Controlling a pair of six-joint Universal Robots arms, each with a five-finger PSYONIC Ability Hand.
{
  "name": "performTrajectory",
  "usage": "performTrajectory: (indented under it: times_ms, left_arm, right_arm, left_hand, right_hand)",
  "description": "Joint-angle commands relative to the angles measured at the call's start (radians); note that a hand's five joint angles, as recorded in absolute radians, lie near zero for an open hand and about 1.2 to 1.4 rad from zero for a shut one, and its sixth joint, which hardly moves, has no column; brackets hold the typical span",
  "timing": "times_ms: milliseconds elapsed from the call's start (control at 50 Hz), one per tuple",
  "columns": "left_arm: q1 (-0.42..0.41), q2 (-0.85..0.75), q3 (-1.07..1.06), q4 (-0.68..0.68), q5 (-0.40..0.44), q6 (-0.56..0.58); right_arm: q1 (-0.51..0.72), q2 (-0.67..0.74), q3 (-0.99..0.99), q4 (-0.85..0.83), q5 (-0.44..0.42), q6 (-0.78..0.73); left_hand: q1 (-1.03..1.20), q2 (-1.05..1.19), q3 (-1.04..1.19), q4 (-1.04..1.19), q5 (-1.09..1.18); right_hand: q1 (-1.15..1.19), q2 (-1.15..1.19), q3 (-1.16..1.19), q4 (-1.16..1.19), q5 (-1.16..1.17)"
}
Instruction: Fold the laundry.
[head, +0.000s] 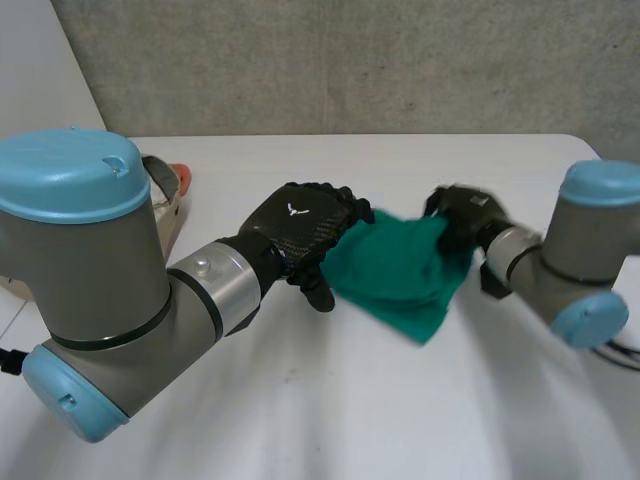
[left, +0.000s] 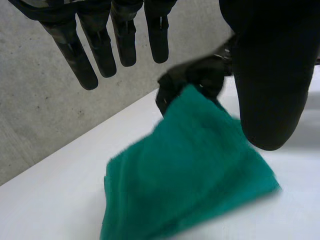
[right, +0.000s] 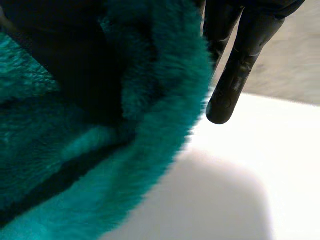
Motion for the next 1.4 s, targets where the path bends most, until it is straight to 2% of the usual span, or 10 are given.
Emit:
performTrajectory:
  times_ms: [20, 340, 600, 740, 760, 800, 1020, 1200, 1340, 1400]
  left_arm:
    - [0.001, 0.0, 0.001, 0.001, 0.0, 0.0]
    - [0.001, -0.011, 0.001, 0.003, -0.005, 0.0]
    - [0.002, -0.025, 0.001, 0.004, -0.006, -0.002]
    - [0.001, -0.029, 0.001, 0.004, -0.008, -0.002]
    - [0.001, -0.029, 0.001, 0.004, -0.008, -0.002]
    - [0.001, -0.031, 0.001, 0.004, -0.008, -0.002]
    - [-0.001, -0.023, 0.0, 0.004, -0.009, -0.002]
    - [0.005, 0.003, 0.007, 0.004, -0.023, 0.0]
    - [0.025, 0.049, 0.016, 0.02, -0.061, 0.003]
    - [0.06, 0.078, 0.012, 0.06, -0.087, 0.017]
  right_arm:
    - [-0.13, 0.174, -0.326, 0.091, 0.084, -0.012]
    - [-0.38, 0.628, -1.126, 0.297, 0.282, -0.024]
    - [-0.456, 0.682, -1.138, 0.296, 0.352, -0.095]
    - [-0.48, 0.679, -1.135, 0.305, 0.316, -0.12]
    - [-0.48, 0.676, -1.133, 0.309, 0.298, -0.12]
    - [-0.482, 0.668, -1.128, 0.343, 0.264, -0.123]
    - [-0.535, 0.606, -1.098, 0.546, 0.271, -0.296]
    - [-0.676, 0.481, -1.075, 0.527, 0.319, -0.788]
    - [-0.655, 0.342, -1.081, 0.351, 0.339, -0.802]
    - [-0.531, 0.265, -1.038, 0.337, 0.317, -0.741]
  left_hand:
    - [-0.014, 0.0, -0.004, 0.004, 0.012]
    - [-0.011, 0.003, -0.001, 0.007, 0.015]
    - [-0.011, 0.003, -0.001, 0.007, 0.015]
    - [-0.011, 0.003, -0.001, 0.007, 0.015]
    - [-0.011, 0.003, -0.001, 0.007, 0.015]
    - [-0.011, 0.003, -0.001, 0.007, 0.015]
    - [-0.017, -0.003, -0.007, 0.001, 0.009]
    - [-0.055, -0.041, -0.045, -0.037, -0.029]
    - [-0.099, -0.085, -0.089, -0.081, -0.073]
    - [-0.102, -0.088, -0.092, -0.084, -0.076]
  right_hand:
    - [0.5, 0.238, 0.231, 0.209, 0.294]
    - [0.5, 0.238, 0.231, 0.209, 0.294]
    - [0.5, 0.238, 0.231, 0.209, 0.294]
    - [0.5, 0.238, 0.231, 0.209, 0.294]
    - [0.339, 0.076, 0.069, 0.047, 0.133]
    - [-0.721, -0.984, -0.991, -1.013, -0.927]
    - [-0.721, -0.984, -0.991, -1.013, -0.927]
    - [-0.721, -0.984, -0.991, -1.013, -0.927]
    - [-0.721, -0.984, -0.991, -1.013, -0.927]
    - [-0.721, -0.984, -0.991, -1.013, -0.927]
